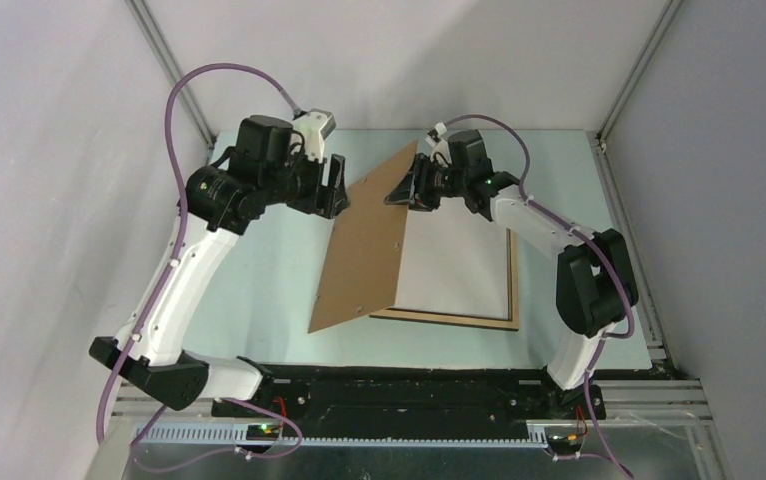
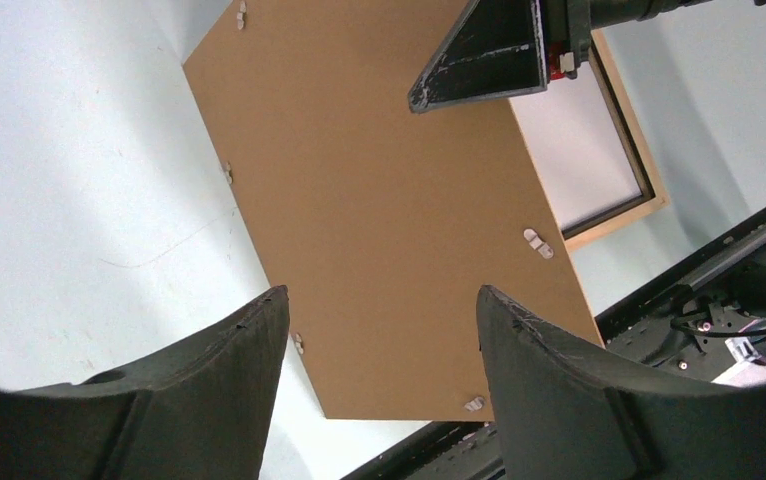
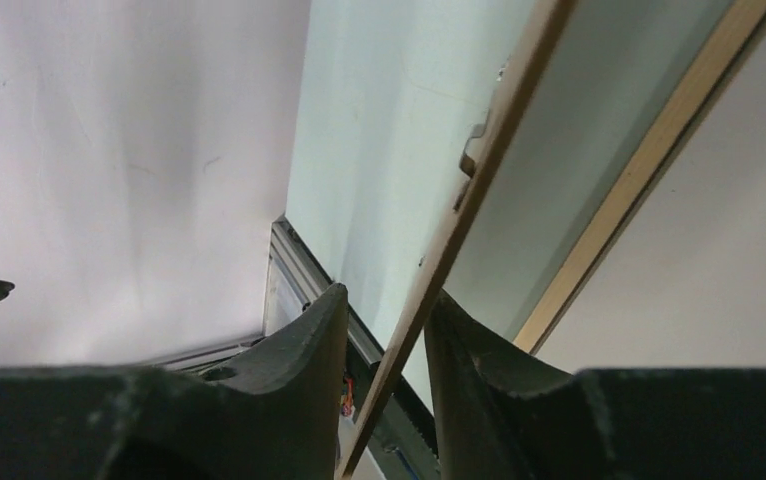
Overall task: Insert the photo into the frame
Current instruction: Turn over the photo frame item at the center of the board.
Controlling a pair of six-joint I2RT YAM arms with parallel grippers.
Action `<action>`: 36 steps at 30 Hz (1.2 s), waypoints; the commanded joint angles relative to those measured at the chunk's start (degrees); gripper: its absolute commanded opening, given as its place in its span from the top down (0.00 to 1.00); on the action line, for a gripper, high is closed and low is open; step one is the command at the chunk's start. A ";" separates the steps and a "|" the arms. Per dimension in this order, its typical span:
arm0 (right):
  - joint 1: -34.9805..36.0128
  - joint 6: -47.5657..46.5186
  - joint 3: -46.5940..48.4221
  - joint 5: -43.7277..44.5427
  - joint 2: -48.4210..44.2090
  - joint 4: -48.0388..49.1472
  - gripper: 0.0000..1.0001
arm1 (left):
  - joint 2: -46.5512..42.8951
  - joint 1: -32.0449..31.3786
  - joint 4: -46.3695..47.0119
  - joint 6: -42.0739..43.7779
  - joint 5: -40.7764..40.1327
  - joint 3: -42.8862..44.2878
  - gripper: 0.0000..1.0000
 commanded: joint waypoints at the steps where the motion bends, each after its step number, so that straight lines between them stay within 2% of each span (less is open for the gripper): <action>1: -1.34 -1.91 -0.97 1.60 -3.25 2.22 0.66 | -0.98 1.02 1.49 1.38 -0.88 -0.21 0.26; 10: -2.79 -3.87 -3.28 3.90 -1.36 2.14 0.87 | 0.37 3.45 1.50 2.18 0.76 -0.10 0.27; 14: -3.97 -4.19 -4.61 4.16 -0.62 3.07 1.00 | 1.14 5.06 1.82 3.07 1.70 -0.48 0.27; 21: -7.21 -1.08 -12.19 2.43 -3.78 11.02 1.00 | 2.31 8.88 4.37 3.49 4.05 -2.41 0.29; 25: -9.61 3.09 -15.55 -2.13 -5.47 17.97 1.00 | 3.40 9.70 5.64 4.06 5.84 -2.39 0.29; 36: -18.17 9.53 -18.49 -12.91 -11.95 27.10 1.00 | 6.28 10.41 8.25 5.04 5.98 -2.64 0.30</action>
